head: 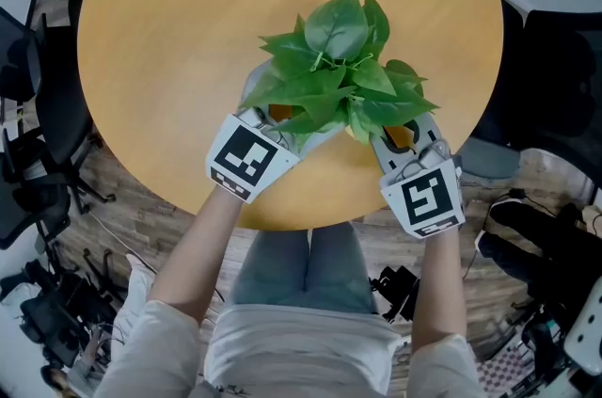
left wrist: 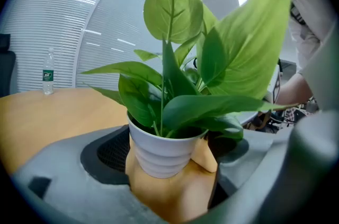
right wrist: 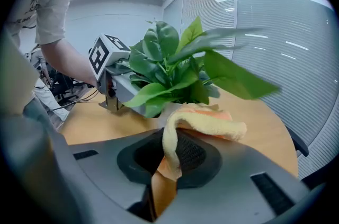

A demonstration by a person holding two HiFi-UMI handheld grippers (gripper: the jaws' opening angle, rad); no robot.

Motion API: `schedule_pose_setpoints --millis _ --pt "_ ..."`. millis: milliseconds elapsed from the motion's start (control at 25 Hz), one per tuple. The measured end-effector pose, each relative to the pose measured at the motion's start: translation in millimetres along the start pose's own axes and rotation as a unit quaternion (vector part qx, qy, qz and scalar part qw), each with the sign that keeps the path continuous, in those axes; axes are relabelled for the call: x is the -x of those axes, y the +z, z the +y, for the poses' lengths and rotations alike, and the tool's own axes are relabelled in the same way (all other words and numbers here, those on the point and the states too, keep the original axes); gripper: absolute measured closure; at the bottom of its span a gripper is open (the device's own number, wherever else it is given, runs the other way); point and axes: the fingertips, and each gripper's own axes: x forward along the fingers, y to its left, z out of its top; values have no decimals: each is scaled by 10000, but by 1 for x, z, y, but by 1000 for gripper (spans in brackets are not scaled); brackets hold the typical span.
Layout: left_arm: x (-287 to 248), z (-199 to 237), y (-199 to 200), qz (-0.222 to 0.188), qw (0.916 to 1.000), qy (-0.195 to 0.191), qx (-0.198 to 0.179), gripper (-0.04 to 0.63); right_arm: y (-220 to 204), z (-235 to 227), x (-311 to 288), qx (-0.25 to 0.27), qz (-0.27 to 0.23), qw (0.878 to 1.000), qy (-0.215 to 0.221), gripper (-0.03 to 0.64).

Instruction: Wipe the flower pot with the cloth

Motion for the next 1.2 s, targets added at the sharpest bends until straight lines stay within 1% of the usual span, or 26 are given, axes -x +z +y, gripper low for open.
schedule_pose_setpoints --millis 320,400,480,720,880,960,1080,1200 --pt "-3 3 1 -6 9965 777 292 124 1 6 -3 -4 -23 10000 10 574" --pt "-4 4 2 -19 9953 902 344 124 1 3 -3 -26 -37 10000 -2 574" --pt "-5 3 3 -27 9954 901 329 124 1 1 -2 -19 -25 10000 7 574" --pt "5 -8 -7 217 9988 437 0 120 -3 1 -1 -66 -75 9999 12 574" --pt "14 -10 -22 513 9984 37 -237 120 -2 -3 -2 -89 -87 9999 44 573" --pt "18 -8 -28 596 9975 -168 -344 120 -3 -3 -2 -107 -62 9999 55 573" --pt "25 -1 -27 531 9953 -591 -545 121 -4 -4 -3 -108 -45 9999 64 574" --pt "25 5 -21 423 9915 -993 -729 121 -5 -4 -3 -101 -50 9999 65 572"
